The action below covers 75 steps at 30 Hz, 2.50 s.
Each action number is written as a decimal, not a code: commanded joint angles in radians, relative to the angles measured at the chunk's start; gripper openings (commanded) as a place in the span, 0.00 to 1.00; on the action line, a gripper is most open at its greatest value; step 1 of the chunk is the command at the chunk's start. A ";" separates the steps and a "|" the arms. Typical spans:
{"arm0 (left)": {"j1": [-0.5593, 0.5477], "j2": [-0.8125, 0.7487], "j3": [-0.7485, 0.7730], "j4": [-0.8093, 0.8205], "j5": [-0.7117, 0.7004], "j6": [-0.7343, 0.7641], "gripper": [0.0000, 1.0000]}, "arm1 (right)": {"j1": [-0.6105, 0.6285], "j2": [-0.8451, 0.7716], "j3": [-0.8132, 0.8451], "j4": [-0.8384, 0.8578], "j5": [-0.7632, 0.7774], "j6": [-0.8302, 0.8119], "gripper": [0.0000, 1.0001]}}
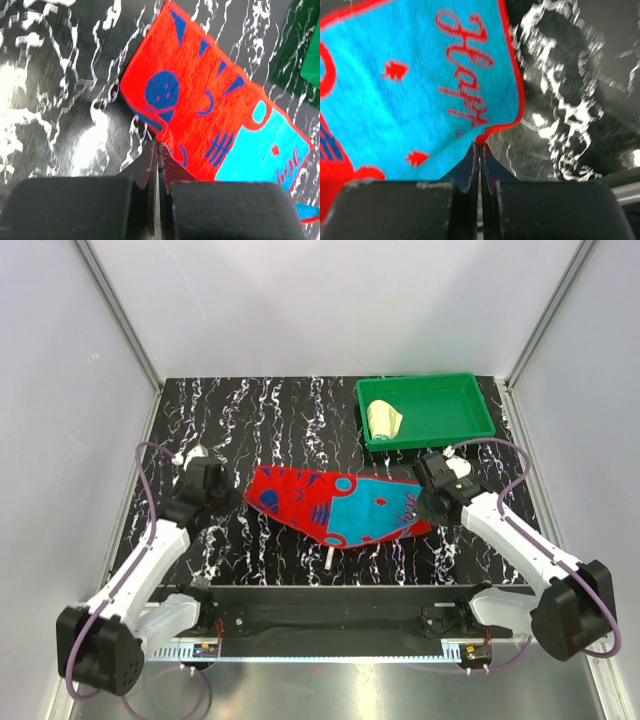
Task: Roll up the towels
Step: Fold the towel
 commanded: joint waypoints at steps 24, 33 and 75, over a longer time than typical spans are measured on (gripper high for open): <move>0.081 0.695 0.514 0.129 -0.010 0.216 0.00 | -0.240 0.486 0.363 0.128 -0.041 -0.242 0.00; 0.104 0.862 0.629 0.127 0.025 0.239 0.00 | -0.275 0.611 0.400 0.159 -0.059 -0.254 0.00; 0.092 0.630 0.108 0.397 0.084 0.130 0.88 | -0.326 0.344 -0.109 0.433 -0.381 -0.171 0.85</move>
